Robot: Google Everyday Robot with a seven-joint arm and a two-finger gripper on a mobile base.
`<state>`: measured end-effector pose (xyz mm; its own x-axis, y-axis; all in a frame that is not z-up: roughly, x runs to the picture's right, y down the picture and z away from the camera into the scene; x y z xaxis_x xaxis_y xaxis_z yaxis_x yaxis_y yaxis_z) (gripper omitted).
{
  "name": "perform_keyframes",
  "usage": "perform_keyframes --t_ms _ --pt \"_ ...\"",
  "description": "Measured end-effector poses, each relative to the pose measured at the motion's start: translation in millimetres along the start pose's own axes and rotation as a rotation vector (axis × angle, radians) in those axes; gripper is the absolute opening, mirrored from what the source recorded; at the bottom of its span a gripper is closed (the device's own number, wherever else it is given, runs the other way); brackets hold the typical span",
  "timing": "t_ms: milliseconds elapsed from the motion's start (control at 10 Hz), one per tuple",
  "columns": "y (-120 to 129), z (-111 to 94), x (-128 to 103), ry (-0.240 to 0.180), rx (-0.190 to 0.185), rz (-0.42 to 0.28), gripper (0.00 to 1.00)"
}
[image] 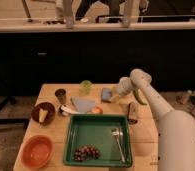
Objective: Place sponge in tray
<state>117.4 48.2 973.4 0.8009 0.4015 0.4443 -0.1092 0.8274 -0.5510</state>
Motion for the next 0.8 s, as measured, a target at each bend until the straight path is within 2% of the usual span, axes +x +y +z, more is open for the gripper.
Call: perform_keyframes --t_ms 400,800 --pt "1 -8 -6 0.003 0.007 -0.012 0.0" --pt "6 -8 -39 -0.007 -0.015 -0.092 0.0"
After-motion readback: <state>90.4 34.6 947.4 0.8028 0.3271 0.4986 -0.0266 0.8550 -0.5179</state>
